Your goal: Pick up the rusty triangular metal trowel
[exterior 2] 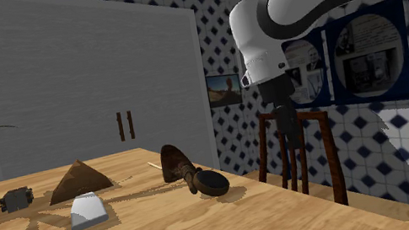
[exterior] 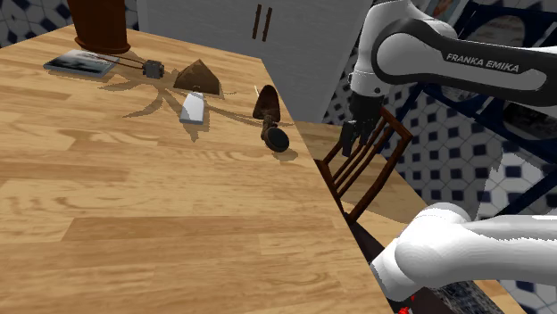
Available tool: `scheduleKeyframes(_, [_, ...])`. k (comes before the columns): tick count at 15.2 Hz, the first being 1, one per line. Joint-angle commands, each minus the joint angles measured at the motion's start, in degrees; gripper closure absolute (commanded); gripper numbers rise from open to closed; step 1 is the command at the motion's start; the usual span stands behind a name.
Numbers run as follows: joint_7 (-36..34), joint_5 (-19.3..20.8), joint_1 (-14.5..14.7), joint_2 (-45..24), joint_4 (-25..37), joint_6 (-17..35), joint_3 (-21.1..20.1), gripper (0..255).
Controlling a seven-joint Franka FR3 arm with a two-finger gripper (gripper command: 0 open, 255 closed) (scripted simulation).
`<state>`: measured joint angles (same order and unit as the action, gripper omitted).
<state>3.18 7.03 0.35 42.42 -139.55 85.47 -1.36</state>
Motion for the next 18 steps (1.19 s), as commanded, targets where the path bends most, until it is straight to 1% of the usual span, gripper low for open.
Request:
scheduleKeyframes(1, [0.0,0.0,0.0,0.0,0.0,0.0,0.0,0])
scheduleKeyframes(5, [-6.4,-1.7,-0.2,-7.0,3.8,5.1,-3.0,0])
scheduleKeyframes(9, [-12.6,-2.2,-0.8,-14.4,8.7,9.4,-5.8,0])
scheduleKeyframes(13, [-18.8,-1.6,-1.5,-22.0,14.9,12.6,-8.2,0])
scheduleKeyframes(18, [-26.5,0.7,-2.1,-31.7,24.2,15.0,-10.6,0])
